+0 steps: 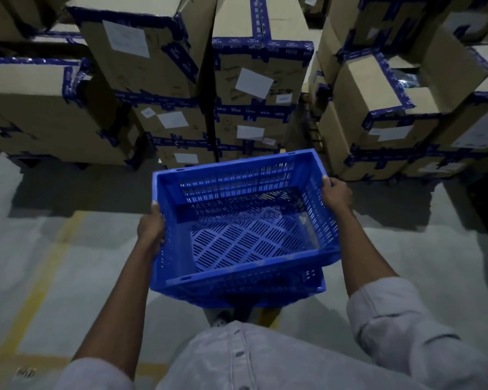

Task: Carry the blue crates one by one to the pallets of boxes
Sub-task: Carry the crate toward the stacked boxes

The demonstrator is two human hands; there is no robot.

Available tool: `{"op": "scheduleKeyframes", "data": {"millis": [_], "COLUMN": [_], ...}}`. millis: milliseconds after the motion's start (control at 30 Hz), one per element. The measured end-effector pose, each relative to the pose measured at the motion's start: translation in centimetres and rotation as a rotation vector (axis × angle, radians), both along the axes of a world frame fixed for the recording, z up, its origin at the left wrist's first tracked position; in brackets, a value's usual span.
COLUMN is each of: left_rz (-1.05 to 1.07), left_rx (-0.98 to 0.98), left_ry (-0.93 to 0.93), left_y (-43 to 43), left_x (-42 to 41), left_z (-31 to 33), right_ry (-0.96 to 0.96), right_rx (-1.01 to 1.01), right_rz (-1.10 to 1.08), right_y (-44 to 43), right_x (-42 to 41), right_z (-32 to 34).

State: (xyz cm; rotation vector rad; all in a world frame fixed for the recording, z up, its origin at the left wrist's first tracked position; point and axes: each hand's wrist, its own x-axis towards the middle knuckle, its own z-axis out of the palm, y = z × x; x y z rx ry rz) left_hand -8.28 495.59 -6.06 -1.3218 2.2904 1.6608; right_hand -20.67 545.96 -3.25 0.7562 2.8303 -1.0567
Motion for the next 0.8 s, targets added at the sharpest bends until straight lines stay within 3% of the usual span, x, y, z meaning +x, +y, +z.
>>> {"op": "scheduleKeyframes", "data": {"millis": [333, 800], "left_rz": [-0.053, -0.133], "left_rx": [-0.129, -0.187], "left_ry": [-0.027, -0.056], "left_y": [-0.5, -4.0], "left_x": [-0.9, -4.2], "left_z": [-0.2, -1.5], "right_ry": [-0.001, 0.023], "right_rx": [0.079, -0.024], "right_rz": [-0.029, -0.057], "right_y": [-1.1, -1.2], "right_x": [-2.1, 0.8], "right_z": [-0.8, -1.0]}}
